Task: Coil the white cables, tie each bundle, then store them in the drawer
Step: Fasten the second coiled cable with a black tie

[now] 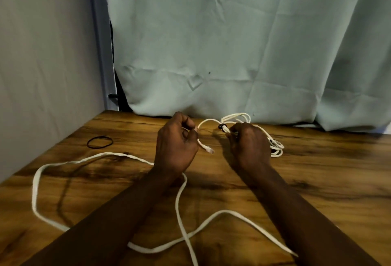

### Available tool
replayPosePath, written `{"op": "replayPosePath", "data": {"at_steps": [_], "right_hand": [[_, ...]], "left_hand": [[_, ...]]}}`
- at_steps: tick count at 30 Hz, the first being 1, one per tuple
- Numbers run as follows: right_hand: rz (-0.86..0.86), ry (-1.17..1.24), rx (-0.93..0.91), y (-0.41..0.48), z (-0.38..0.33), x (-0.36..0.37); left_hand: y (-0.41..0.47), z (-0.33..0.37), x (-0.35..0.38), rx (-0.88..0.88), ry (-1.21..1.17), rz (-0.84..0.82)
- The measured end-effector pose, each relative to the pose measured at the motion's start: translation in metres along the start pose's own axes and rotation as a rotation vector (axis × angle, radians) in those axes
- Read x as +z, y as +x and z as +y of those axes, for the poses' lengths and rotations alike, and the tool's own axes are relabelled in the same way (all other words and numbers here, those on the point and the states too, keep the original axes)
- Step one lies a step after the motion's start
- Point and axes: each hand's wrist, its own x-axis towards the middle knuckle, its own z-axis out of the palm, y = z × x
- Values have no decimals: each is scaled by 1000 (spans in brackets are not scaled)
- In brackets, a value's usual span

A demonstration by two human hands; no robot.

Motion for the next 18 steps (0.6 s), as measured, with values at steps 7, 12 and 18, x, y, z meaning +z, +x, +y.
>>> {"op": "replayPosePath", "data": {"at_steps": [7, 12, 18], "right_hand": [[5, 172, 43, -6, 5, 5], [56, 160, -70, 0, 5, 7], [-33, 691, 89, 1, 6, 9]], "left_hand": [[3, -14, -1, -79, 163, -219], [8, -20, -3, -127, 54, -219], [19, -25, -11, -241, -274, -52]]}}
